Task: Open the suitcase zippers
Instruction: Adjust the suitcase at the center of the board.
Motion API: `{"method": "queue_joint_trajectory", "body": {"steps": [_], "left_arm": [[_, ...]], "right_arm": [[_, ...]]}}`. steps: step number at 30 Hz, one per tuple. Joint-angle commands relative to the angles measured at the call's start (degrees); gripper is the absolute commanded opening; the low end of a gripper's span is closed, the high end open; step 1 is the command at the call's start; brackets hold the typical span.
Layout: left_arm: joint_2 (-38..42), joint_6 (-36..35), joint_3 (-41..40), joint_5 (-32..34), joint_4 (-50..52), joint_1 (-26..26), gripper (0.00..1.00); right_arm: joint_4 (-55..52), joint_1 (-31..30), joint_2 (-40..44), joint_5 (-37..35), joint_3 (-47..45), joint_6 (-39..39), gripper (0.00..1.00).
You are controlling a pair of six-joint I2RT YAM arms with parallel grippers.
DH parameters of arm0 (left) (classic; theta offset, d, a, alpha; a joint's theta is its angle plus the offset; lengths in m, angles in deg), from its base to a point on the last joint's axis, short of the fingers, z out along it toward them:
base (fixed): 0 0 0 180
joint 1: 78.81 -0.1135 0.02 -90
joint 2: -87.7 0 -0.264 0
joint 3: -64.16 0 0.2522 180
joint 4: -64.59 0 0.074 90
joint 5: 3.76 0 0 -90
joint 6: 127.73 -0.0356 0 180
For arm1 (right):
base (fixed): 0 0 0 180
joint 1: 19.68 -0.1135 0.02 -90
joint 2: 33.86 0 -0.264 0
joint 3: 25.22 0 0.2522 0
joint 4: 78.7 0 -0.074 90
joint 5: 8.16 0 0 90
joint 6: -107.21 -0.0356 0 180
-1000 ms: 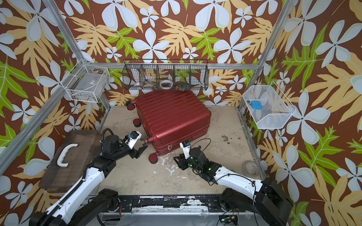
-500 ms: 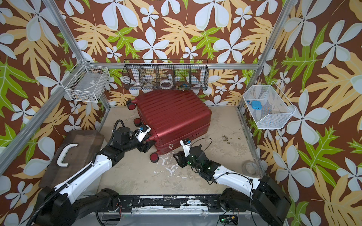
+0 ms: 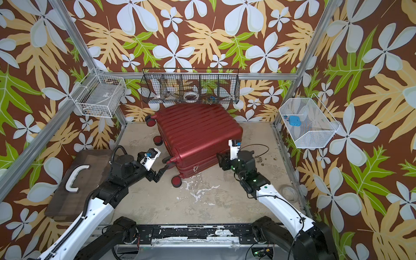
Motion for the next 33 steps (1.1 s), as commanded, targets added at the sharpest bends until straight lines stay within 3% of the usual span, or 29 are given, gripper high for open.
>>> {"method": "queue_joint_trajectory", "body": {"steps": [1, 3, 6, 8, 10, 12, 15, 16, 18, 21, 24, 28, 33], "left_arm": [[0.8, 5.1, -1.9, 6.4, -1.4, -3.5, 0.98], [1.6, 9.3, -2.5, 4.4, -1.4, -6.0, 0.95], [4.3, 9.7, -3.8, -12.6, 2.3, -6.3, 0.85], [7.6, 4.1, -4.6, -22.3, 5.7, -4.2, 0.8], [10.6, -0.4, -4.9, -24.4, 8.0, 0.1, 0.81], [12.1, 2.8, -6.4, -22.6, 4.3, 5.7, 0.81], [9.6, 21.3, -11.1, -19.8, -8.2, 13.2, 0.79], [7.4, 26.1, -12.9, -20.3, -12.0, 14.2, 0.76], [1.7, 31.5, -15.3, -14.6, -18.9, 18.0, 0.74], [-4.3, 26.5, -17.0, -3.2, -26.8, 28.9, 0.8], [-8.5, 23.8, -20.2, 3.6, -38.7, 37.4, 0.86], [-13.6, 30.5, -23.3, 12.6, -52.9, 40.5, 0.82], [-15.4, 29.9, -25.3, 22.5, -59.1, 41.6, 0.78]], "right_arm": [[-2.9, 6.2, -0.6, 0.7, 3.5, -0.8, 0.7], [-0.6, 9.2, -3.1, 1.9, 5.5, -1.3, 0.75], [-0.1, 11.9, -8.6, 2.4, 9.5, -1.1, 0.8], [-0.8, 13.2, -10.7, 5.0, 10.8, -1.9, 0.79], [0.2, 13.2, -10.1, 8.3, 9.1, -2.2, 0.78], [3.7, 13.2, -7.8, 10.5, 4.7, -4.4, 0.77], [4.9, 13.2, -5.5, 11.8, 1.0, -5.6, 0.77], [4.6, 13.2, -5.1, 12.1, 0.4, -5.6, 0.77], [3.3, 13.2, -3.8, 12.5, -0.4, -5.1, 0.77], [1.4, 13.1, -1.0, 11.8, -1.7, -4.6, 0.77], [0.8, 12.9, 0.6, 13.0, -2.7, -5.2, 0.75], [1.0, 9.8, 0.9, 14.0, -3.5, -5.1, 0.72], [1.1, 5.5, -2.3, 12.2, -1.3, -1.4, 0.71]]}}
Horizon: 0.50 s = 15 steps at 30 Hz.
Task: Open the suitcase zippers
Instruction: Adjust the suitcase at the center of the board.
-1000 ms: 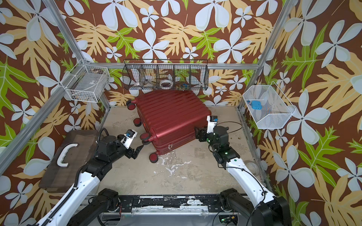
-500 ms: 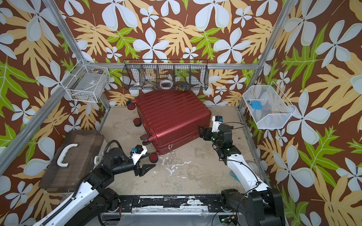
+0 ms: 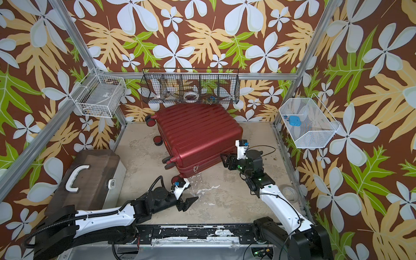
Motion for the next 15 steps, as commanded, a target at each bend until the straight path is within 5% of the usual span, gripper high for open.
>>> {"method": "queue_joint_trajectory", "body": {"steps": [1, 4, 8, 15], "left_arm": [[-0.1, 0.7, -0.4, 10.2, -9.2, -0.6, 0.78], [1.5, 2.0, -0.4, 9.2, -6.6, -3.8, 0.8], [3.5, 3.7, -1.9, 7.0, -5.6, -6.8, 0.82], [5.2, 2.3, -2.4, 3.1, -8.0, -15.7, 0.84]], "right_arm": [[-1.2, -0.4, -2.0, -3.7, 3.7, 3.0, 0.71], [-1.1, -0.1, -3.3, -11.5, 6.7, 4.1, 0.76], [5.5, 3.2, -5.5, -21.3, 7.4, -4.1, 0.84], [19.0, 10.2, -17.9, -15.1, 12.7, -6.9, 0.94]]}}
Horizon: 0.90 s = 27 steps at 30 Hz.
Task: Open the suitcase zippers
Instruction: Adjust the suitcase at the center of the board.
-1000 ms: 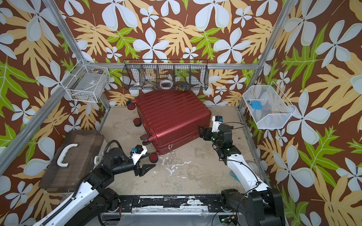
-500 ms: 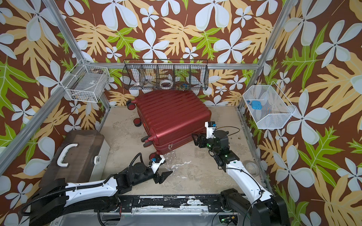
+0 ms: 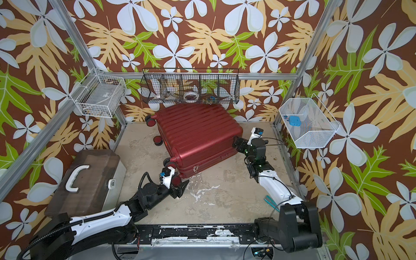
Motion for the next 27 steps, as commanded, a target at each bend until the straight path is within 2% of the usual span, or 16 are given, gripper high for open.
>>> {"method": "queue_joint_trajectory", "body": {"steps": [1, 4, 8, 10, 15, 17, 19, 25, 27], "left_arm": [[0.5, -1.6, 1.2, -2.6, -4.4, -4.6, 0.83], [0.5, -1.6, 3.3, -4.7, -4.3, -9.3, 0.82], [0.7, -2.7, 5.2, -7.0, -4.9, -15.4, 0.82], [-0.1, -3.0, 6.6, -8.5, -4.8, -19.2, 0.81], [-4.7, -0.7, 12.8, -13.0, -0.3, -29.4, 0.79], [-7.3, -0.7, 15.5, -15.2, 2.4, -31.8, 0.78], [-9.8, -0.6, 17.4, -21.0, 3.5, -33.9, 0.74], [-13.5, -4.2, 17.8, -35.2, -1.7, -34.3, 0.7], [-14.3, -4.8, 17.5, -36.3, -3.3, -34.4, 0.7]], "right_arm": [[7.3, 1.3, -5.3, 5.7, 5.5, 1.5, 0.94], [5.7, 2.5, -12.0, 14.6, 10.9, 3.8, 0.92], [4.3, 2.2, -18.5, 30.4, 14.6, 3.1, 0.84], [2.0, 1.1, -19.1, 34.3, 15.0, 3.6, 0.8], [-5.0, -4.0, -12.8, 35.4, 10.9, 11.0, 0.79], [-5.0, -5.6, -9.3, 35.9, 7.3, 10.3, 0.79], [-3.5, -7.2, -6.4, 36.2, 3.5, 8.6, 0.78], [-5.2, -11.6, -1.9, 34.6, 0.1, 9.2, 0.77], [-5.9, -11.6, -0.8, 34.6, -0.1, 9.0, 0.77]]}}
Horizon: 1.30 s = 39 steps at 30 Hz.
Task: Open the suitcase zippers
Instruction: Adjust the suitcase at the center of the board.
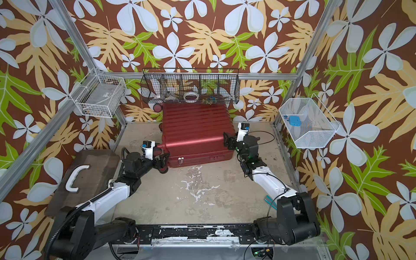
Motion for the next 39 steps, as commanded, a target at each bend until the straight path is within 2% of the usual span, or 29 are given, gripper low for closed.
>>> {"method": "queue_joint_trajectory", "body": {"steps": [1, 4, 8, 11, 14, 18, 21, 23, 25, 29, 33, 36, 39], "left_arm": [[-2.0, -2.4, 0.5, -11.2, -12.4, 0.8, 0.7], [-7.5, -1.4, 4.2, -13.9, -12.0, 0.7, 0.69], [-14.8, 1.4, 10.9, -15.5, -12.3, 0.7, 0.63], [-15.7, 2.1, 11.4, -13.0, -16.7, 0.8, 0.64], [-14.9, 2.1, 11.7, -7.7, -15.7, 0.8, 0.7], [-9.7, 2.7, 10.2, -6.3, -8.9, 0.8, 0.85], [-1.3, 3.7, 5.5, -6.7, -3.4, 0.9, 0.86], [3.1, 4.6, 2.4, -6.3, 0.7, 1.5, 0.86], [6.9, 3.6, -1.9, -7.4, 0.2, 3.3, 0.86], [6.3, 3.8, -10.0, -9.8, -14.0, 5.4, 0.86], [-4.0, 0.4, -15.7, -10.8, -36.9, 7.8, 0.83], [-12.6, -0.9, -14.4, -10.3, -44.7, 10.9, 0.81], [-19.9, 0.2, -12.8, -4.9, -52.2, 14.3, 0.78]], "right_arm": [[-13.1, -2.8, 1.3, 31.4, -0.7, -2.1, 0.77], [-16.4, -2.8, 5.5, 28.8, -2.1, -0.3, 0.77], [-21.5, -2.5, 12.4, 22.9, -4.1, 4.4, 0.78], [-24.8, -1.1, 15.3, 20.9, -4.7, 6.0, 0.78], [-26.7, 1.9, 17.4, 18.6, -5.0, 5.3, 0.79], [-26.5, 3.2, 17.6, 16.8, -3.7, 3.2, 0.78], [-26.9, 2.4, 16.3, 17.8, -1.1, 0.6, 0.75], [-28.2, -0.1, 15.5, 16.4, 1.2, 0.7, 0.73], [-29.3, -4.0, 15.0, 13.9, 3.2, 1.4, 0.73], [-29.3, -6.8, 12.0, 12.0, 6.7, -0.8, 0.71], [-31.2, -6.8, 5.5, 8.9, 13.9, -2.2, 0.66], [-31.6, -6.8, 0.2, 6.8, 18.8, -2.5, 0.63], [-31.4, -6.7, -4.1, 4.5, 21.6, -1.9, 0.62]]}}
